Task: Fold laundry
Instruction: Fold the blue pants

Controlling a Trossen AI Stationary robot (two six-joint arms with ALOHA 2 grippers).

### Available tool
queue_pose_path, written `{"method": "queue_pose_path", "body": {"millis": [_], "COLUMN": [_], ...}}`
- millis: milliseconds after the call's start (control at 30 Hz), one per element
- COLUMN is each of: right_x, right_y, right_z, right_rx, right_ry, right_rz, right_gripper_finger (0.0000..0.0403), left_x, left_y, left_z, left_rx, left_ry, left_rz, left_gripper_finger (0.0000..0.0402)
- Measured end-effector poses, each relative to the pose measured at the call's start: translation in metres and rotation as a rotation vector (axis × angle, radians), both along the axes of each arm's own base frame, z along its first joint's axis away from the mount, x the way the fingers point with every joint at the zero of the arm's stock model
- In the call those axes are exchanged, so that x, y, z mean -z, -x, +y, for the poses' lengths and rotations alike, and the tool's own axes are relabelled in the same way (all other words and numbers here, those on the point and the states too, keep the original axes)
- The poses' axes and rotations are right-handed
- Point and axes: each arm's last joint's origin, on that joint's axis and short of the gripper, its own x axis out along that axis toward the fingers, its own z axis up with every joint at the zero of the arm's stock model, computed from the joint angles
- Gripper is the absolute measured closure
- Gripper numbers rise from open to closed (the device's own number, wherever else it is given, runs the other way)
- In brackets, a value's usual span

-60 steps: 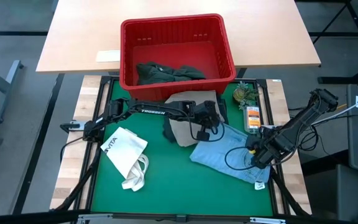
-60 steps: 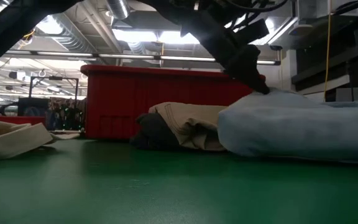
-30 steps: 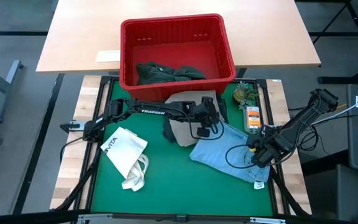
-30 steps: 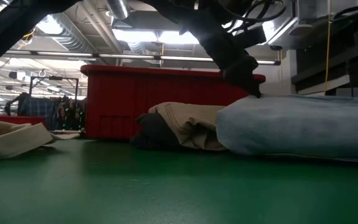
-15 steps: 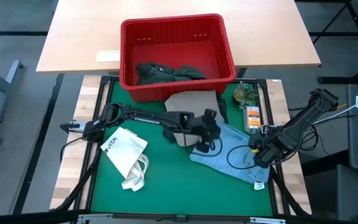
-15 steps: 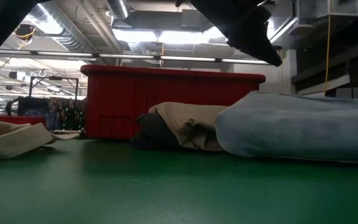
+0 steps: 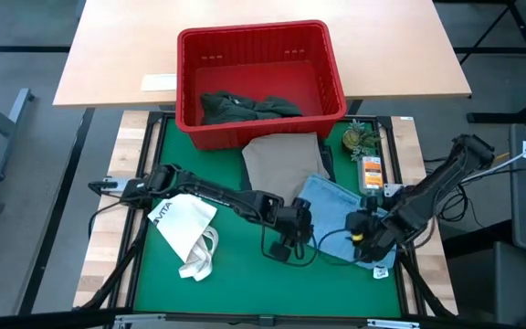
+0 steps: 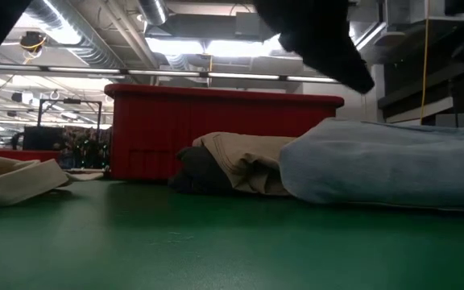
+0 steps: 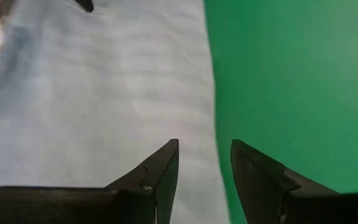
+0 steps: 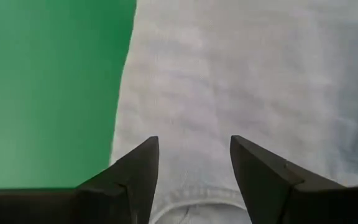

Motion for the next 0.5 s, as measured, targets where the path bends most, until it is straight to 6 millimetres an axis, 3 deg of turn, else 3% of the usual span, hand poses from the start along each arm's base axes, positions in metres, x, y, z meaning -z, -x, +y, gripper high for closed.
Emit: {"method": "queue_pose_path", "body": {"millis": [267,500], "right_x": [0.049,0.083], "right_y": [-0.015,-0.026], "right_z": [0.015,0.028], "right_rx": [-0.01,-0.014], "right_ry": [0.204,0.224], "right_rz": [0.22,0.355], "right_gripper_finger": [0.0203,0.0203], "left_x": [0.045,0.077], "left_y": [0.004,0.013], "left_z": [0.013,0.024], "left_rx": [-0.038,-0.063], "left_ry": [-0.026,0.045], "left_rz": [0.096,0.132], "left_gripper_finger": [0.0264,0.0264]}}
